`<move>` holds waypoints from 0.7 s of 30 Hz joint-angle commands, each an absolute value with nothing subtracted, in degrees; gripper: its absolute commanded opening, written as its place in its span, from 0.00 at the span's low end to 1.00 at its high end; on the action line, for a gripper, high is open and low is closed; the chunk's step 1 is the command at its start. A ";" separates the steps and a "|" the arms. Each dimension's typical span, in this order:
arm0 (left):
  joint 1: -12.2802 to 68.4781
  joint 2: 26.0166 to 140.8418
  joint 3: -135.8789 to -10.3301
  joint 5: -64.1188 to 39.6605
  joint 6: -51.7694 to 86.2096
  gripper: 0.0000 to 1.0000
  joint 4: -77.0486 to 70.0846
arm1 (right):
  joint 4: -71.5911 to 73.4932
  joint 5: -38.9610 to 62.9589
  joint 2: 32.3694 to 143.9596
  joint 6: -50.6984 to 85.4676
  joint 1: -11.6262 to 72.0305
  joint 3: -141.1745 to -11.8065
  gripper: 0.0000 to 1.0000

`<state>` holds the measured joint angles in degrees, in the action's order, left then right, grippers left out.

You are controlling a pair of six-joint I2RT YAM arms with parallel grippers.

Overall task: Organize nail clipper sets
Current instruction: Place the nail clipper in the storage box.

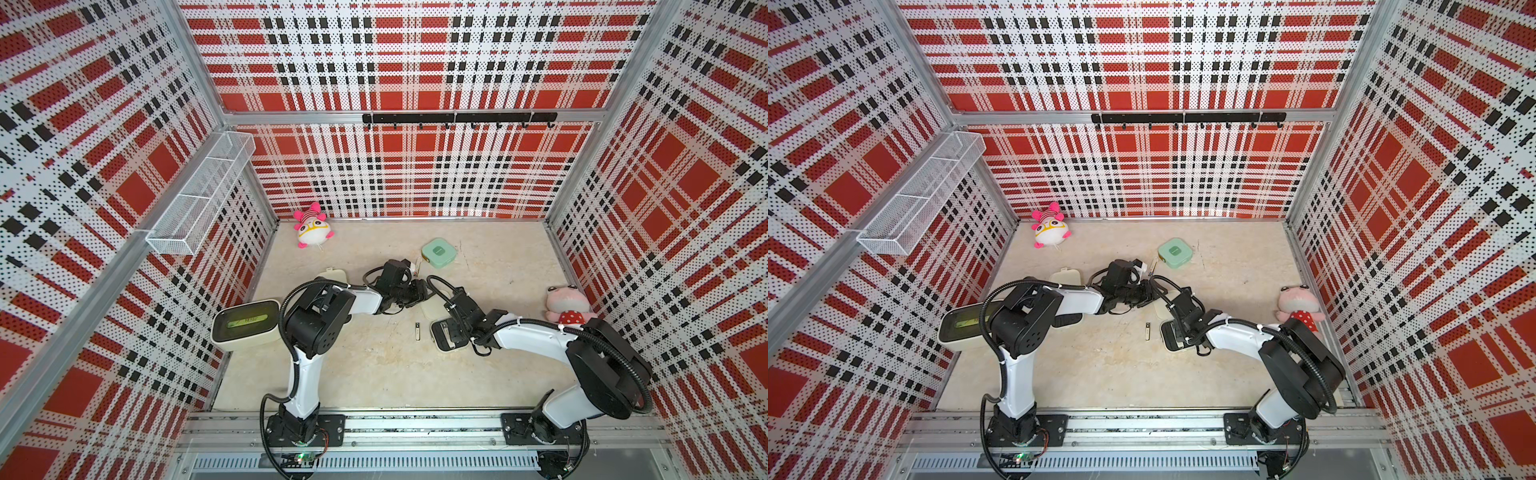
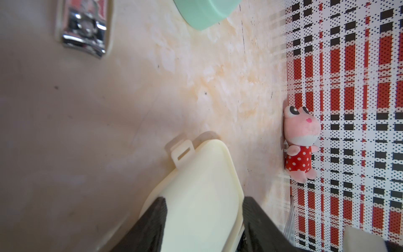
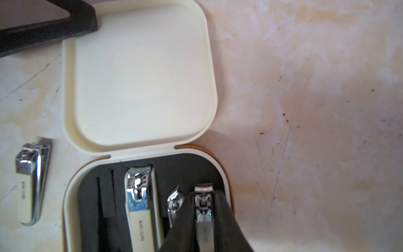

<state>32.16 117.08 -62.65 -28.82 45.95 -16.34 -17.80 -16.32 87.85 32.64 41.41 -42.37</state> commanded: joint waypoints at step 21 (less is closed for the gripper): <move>32.17 118.68 -62.38 -28.96 44.91 0.61 -14.68 | -27.01 -22.32 83.50 34.91 41.43 -44.33 0.30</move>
